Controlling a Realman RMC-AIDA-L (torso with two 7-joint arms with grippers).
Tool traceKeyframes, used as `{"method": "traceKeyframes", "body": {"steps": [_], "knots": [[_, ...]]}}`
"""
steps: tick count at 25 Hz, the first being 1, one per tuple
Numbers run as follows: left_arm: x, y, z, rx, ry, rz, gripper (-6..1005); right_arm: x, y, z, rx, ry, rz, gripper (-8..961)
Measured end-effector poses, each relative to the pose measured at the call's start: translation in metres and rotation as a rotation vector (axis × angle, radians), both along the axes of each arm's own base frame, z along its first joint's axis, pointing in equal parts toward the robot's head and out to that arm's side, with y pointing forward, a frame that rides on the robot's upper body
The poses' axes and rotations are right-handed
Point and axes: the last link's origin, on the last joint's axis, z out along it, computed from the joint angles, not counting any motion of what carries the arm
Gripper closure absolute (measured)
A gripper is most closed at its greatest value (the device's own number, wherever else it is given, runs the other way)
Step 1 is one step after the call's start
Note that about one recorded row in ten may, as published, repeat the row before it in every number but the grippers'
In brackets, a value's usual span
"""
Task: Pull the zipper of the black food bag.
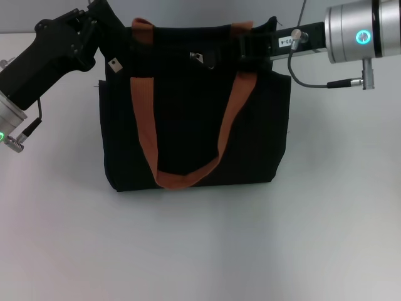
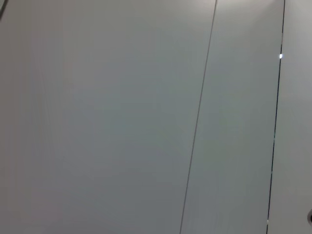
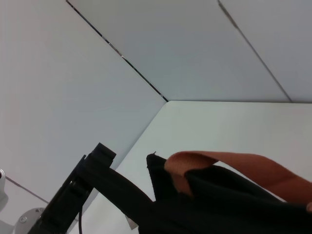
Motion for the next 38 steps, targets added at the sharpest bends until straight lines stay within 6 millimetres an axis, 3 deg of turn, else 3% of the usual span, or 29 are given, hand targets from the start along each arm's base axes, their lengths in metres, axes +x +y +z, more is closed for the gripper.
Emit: {"method": "traceKeyframes", "body": {"steps": [26, 34, 38], "knots": [[0.001, 0.005, 0.001, 0.011, 0.003, 0.013, 940, 0.043, -0.009, 0.032, 0.076, 0.057, -0.115, 959], [0.001, 0.006, 0.002, 0.012, 0.003, 0.012, 938, 0.037, -0.020, 0.053, 0.119, 0.246, -0.003, 943], [0.001, 0.006, 0.001, 0.011, 0.003, 0.013, 937, 0.054, -0.025, 0.067, 0.181, 0.315, -0.055, 880]]}}
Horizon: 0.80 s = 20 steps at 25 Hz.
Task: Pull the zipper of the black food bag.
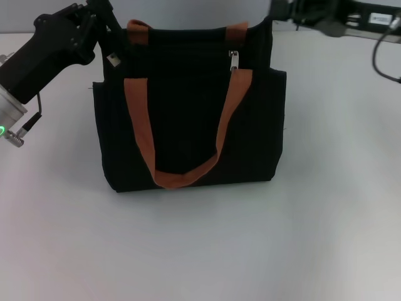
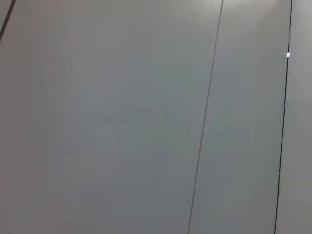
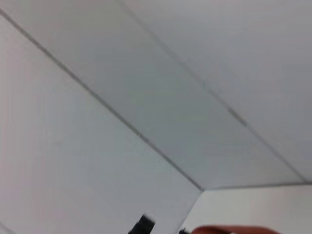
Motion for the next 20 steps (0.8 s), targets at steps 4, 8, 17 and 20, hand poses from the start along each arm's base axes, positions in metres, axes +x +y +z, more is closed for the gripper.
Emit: {"method": "traceKeyframes", "body": {"steps": [4, 8, 17, 20], "knots": [[0.000, 0.002, 0.000, 0.008, 0.012, 0.002, 936, 0.010, -0.004, 0.003, 0.041, 0.036, -0.017, 817], [0.008, 0.014, 0.003, 0.046, 0.057, -0.014, 935, 0.019, -0.018, 0.000, 0.079, 0.113, 0.036, 741], [0.034, 0.036, 0.014, 0.107, 0.110, -0.083, 784, 0.024, -0.033, -0.010, 0.078, 0.105, 0.115, 505], [0.034, 0.023, 0.031, 0.128, 0.008, -0.129, 687, 0.028, -0.044, -0.014, 0.086, 0.113, 0.153, 505]]}}
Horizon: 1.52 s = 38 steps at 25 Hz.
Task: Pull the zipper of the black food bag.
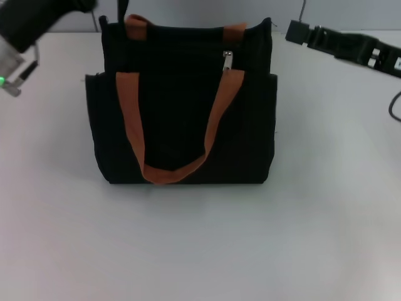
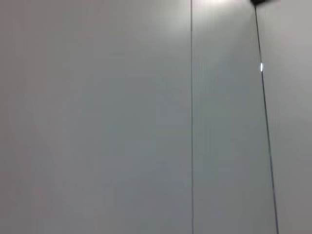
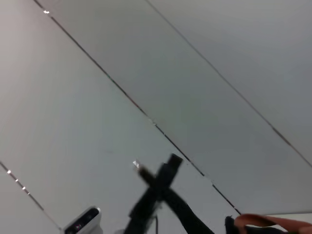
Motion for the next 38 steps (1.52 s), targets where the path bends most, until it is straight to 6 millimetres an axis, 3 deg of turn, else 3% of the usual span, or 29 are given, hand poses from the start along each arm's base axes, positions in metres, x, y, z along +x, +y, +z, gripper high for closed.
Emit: {"method": "traceKeyframes", "body": {"steps": [7, 9, 10, 11, 13, 18, 19, 20, 23, 28, 33, 38], "knots": [[-0.018, -0.034, 0.016, 0.029, -0.103, -0.046, 533, 0.000, -0.016, -0.006, 0.042, -0.004, 0.124, 501], [-0.027, -0.049, 0.016, 0.024, -0.108, -0.051, 489, -0.002, -0.021, -0.010, 0.058, -0.006, 0.172, 499], [-0.037, -0.067, 0.018, 0.022, -0.115, -0.059, 467, -0.004, -0.026, -0.013, 0.084, -0.013, 0.232, 498], [-0.037, -0.067, 0.018, 0.022, -0.115, -0.059, 399, -0.004, -0.026, -0.013, 0.084, -0.013, 0.232, 496], [-0.049, -0.086, 0.021, 0.021, -0.118, -0.057, 263, -0.004, -0.032, -0.018, 0.118, -0.016, 0.294, 494], [-0.082, -0.129, 0.023, -0.016, -0.064, 0.007, 217, -0.001, -0.040, -0.026, 0.210, -0.032, 0.389, 488], [-0.082, -0.129, 0.023, -0.016, -0.064, 0.007, 217, -0.001, -0.041, -0.028, 0.217, -0.039, 0.399, 487], [-0.093, -0.152, 0.014, -0.127, 0.023, 0.011, 217, 0.001, -0.044, -0.032, 0.228, -0.058, 0.430, 485], [-0.095, -0.160, 0.007, -0.188, 0.070, -0.011, 217, 0.001, -0.049, -0.039, 0.225, -0.085, 0.479, 482], [-0.094, -0.178, -0.026, -0.399, 0.260, -0.125, 217, -0.003, -0.060, -0.059, 0.174, -0.138, 0.603, 443], [-0.090, -0.171, -0.041, -0.494, 0.347, -0.169, 217, 0.005, -0.063, -0.070, 0.167, -0.191, 0.590, 273], [-0.084, -0.163, -0.048, -0.528, 0.385, -0.210, 217, 0.015, -0.074, -0.088, 0.138, -0.250, 0.629, 230]]}}
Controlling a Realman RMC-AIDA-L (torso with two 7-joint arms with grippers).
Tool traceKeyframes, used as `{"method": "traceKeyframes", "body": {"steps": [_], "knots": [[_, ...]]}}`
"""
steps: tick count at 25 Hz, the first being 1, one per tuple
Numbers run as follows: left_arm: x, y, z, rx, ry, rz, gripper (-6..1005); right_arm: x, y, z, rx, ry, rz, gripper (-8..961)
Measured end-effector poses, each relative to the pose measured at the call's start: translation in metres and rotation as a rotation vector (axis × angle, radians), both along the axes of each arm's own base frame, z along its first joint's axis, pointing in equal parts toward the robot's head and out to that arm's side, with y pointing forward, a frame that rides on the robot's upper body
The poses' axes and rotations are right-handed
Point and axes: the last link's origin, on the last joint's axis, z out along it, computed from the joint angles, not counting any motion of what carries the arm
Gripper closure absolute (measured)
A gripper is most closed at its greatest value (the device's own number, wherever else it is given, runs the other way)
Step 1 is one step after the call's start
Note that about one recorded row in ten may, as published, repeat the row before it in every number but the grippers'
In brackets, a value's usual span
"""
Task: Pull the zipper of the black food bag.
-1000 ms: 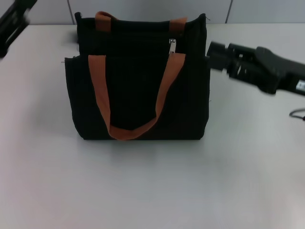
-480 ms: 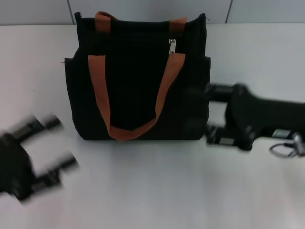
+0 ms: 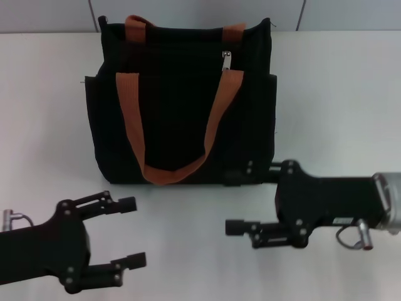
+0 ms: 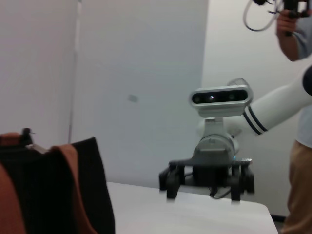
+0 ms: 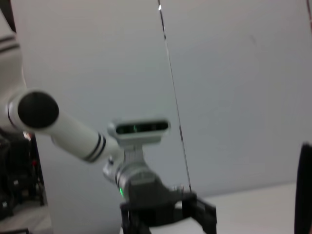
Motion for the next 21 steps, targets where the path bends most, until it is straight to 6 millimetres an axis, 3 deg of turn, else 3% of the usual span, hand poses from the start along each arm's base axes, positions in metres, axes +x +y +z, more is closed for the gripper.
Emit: {"method": "traceKeyframes", "body": {"steps": [6, 21], "knots": [[0.005, 0.009, -0.003, 0.020, 0.001, -0.013, 217, 0.009, -0.006, -0.012, -0.016, -0.054, -0.021, 230], [0.004, 0.015, -0.009, 0.023, 0.015, 0.027, 217, 0.021, -0.012, -0.017, 0.040, -0.075, -0.025, 230]]}}
